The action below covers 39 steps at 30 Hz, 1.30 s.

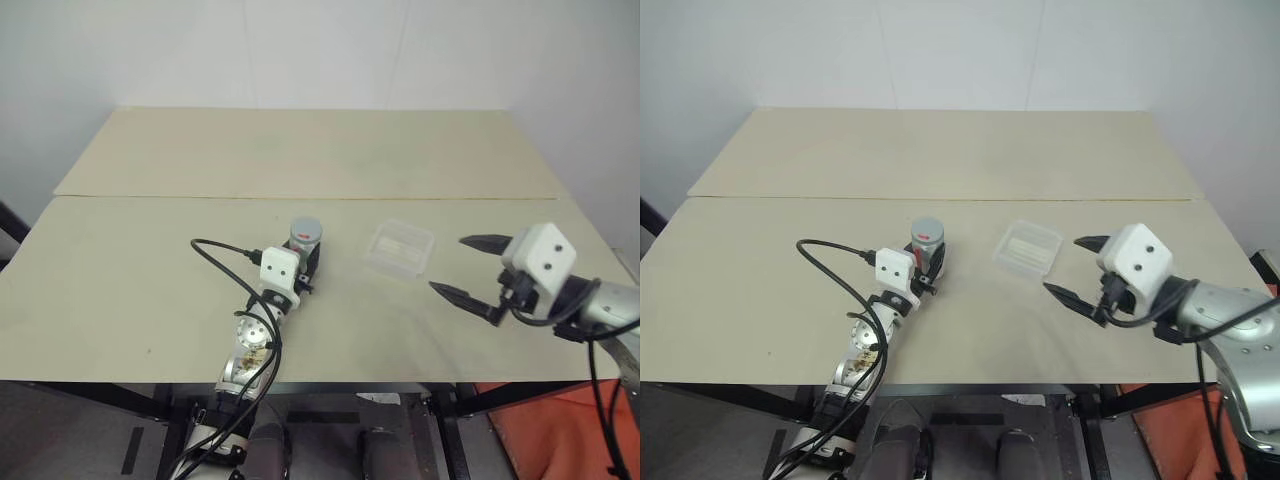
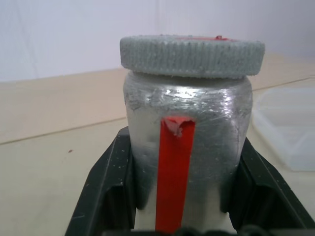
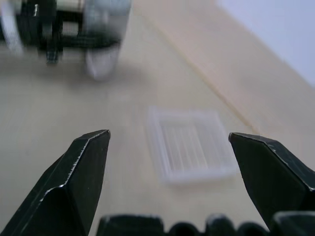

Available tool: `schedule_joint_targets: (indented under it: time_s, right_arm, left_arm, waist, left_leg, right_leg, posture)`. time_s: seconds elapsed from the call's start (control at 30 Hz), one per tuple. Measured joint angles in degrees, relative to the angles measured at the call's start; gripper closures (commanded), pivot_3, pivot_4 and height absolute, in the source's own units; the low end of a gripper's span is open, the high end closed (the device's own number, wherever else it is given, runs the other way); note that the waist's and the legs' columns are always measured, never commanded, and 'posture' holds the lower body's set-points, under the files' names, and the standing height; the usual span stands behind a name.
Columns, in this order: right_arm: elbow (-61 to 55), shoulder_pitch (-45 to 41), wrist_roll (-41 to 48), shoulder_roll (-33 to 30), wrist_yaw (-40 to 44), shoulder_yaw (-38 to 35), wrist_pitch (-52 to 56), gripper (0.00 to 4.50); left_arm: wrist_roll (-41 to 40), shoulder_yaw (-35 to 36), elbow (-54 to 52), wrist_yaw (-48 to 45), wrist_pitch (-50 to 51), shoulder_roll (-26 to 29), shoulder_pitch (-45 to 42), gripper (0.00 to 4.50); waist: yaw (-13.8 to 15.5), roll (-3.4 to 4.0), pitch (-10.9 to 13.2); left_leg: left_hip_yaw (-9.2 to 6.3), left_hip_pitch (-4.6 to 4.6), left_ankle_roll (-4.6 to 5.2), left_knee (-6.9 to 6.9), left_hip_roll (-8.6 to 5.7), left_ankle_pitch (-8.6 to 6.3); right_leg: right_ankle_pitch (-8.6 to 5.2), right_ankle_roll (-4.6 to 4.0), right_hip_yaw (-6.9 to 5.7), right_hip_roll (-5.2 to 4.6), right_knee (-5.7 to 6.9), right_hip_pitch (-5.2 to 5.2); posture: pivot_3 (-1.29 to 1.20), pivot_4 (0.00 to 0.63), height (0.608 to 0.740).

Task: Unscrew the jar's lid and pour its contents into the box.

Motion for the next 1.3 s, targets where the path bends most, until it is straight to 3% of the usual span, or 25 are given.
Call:
schedule_joint_targets:
  time_s: [0.17,0.37,1.3]
  right_arm:
    - [-1.27,-6.54,-0.24,12.88,-11.34,11.05,4.99,0.0]
    - [-1.49,-10.24,-2.23,21.84,-18.29,18.08,5.35,0.0]
    - [1.13,-10.56,-3.9,22.91,-19.41,20.82,5.26,0.0]
  left_arm:
    - [-4.74,-1.86,-6.21,-10.11,3.25,4.05,-0.37,2.58]
    - [-4.91,-4.41,-7.9,-13.92,4.0,4.99,0.63,2.58]
    - [-3.54,-5.87,-9.29,-12.25,4.06,1.51,3.22,2.58]
  waist:
    - [-0.11,0.02,-0.01]
    - [0.06,0.04,-0.02]
    - [-0.42,0.04,-0.02]
  left_leg:
    - [0.0,-0.02,-0.01,-0.03,0.01,0.01]
    - [-0.02,-0.04,-0.01,-0.01,-0.01,0.01]
    - [-0.1,-0.04,0.0,-0.03,0.01,0.01]
  right_leg:
    - [0.0,0.0,-0.01,0.01,-0.01,-0.03]
    - [0.0,0.0,-0.02,-0.01,0.01,-0.04]
    - [0.0,0.0,-0.05,0.0,-0.01,-0.05]
  posture:
    - [0.0,0.15,0.74]
    - [0.0,0.15,0.74]
    - [0.0,0.15,0.74]
